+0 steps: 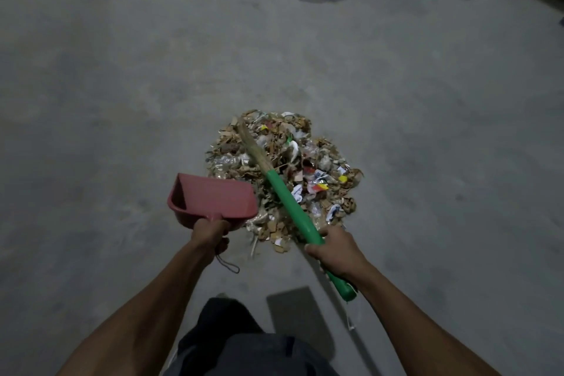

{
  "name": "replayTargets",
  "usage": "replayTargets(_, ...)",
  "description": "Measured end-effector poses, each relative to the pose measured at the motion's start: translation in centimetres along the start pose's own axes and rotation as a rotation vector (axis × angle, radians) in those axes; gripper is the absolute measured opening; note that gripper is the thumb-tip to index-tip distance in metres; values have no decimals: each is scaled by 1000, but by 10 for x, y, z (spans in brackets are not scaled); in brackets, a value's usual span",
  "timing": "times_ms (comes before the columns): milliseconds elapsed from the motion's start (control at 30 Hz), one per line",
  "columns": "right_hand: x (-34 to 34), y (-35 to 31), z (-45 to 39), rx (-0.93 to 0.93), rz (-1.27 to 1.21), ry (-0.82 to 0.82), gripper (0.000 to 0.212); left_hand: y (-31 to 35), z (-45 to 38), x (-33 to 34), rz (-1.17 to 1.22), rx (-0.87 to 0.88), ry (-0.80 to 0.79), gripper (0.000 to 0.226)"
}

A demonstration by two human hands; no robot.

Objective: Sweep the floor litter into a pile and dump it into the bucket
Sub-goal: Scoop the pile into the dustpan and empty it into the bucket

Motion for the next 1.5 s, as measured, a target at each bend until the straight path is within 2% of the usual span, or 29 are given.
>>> replayTargets(133, -44, 9, -3, -24, -27, 33, 22, 18, 8, 74, 130, -69, -87, 15)
replayTargets(233, -64, 9, -14, -49, -46, 46, 19, 32, 4, 127, 242, -89, -170, 29)
replayTargets(367, -102, 15, -46, -47, -67, 48, 19, 66, -7, 205, 355, -103, -196, 47)
replayTargets(633, -193, 5, -135, -2, -19, 28, 21, 167, -52, 337, 548, -91, -229, 52)
replayTargets(800, -248, -8, -166, 4, 3, 32, 25, 221, -65, 386, 543, -125, -242, 47)
replayTargets(900, -274, -11, -178, 3, -45, 12, 20, 246, -66, 407, 486, -136, -244, 29)
replayTargets(1000, -295, -9, -190, -19, -86, -17, 13, 265, -72, 427, 451, -126, -222, 26)
replayTargets(1067, -306, -5, -199, -43, -143, -58, 7, 273, -74, 439, 430, -118, -197, 31)
replayTargets(1200, -339, 10, -217, -73, -243, -182, 11, 285, -73, 464, 393, -91, -138, 32)
replayTargets(1267, -363, 23, -231, -6, -327, -241, 20, 289, -67, 473, 370, -71, -93, 31)
replayTargets(1367, -402, 40, -270, 176, -565, -223, 30, 291, -51, 483, 314, -72, -56, 28)
replayTargets(1500, -435, 29, -331, 311, -867, -253, 37, 293, -18, 487, 306, -90, -68, 26)
Point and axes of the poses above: each hand's wrist, its own z-axis away from the middle knuckle, its own x-axis out of the palm, y = z × x, the point moved 5 cm from there along -z, towards the middle knuckle, and after that the axes turned 11 degrees about -z, right-handed, at the moved point
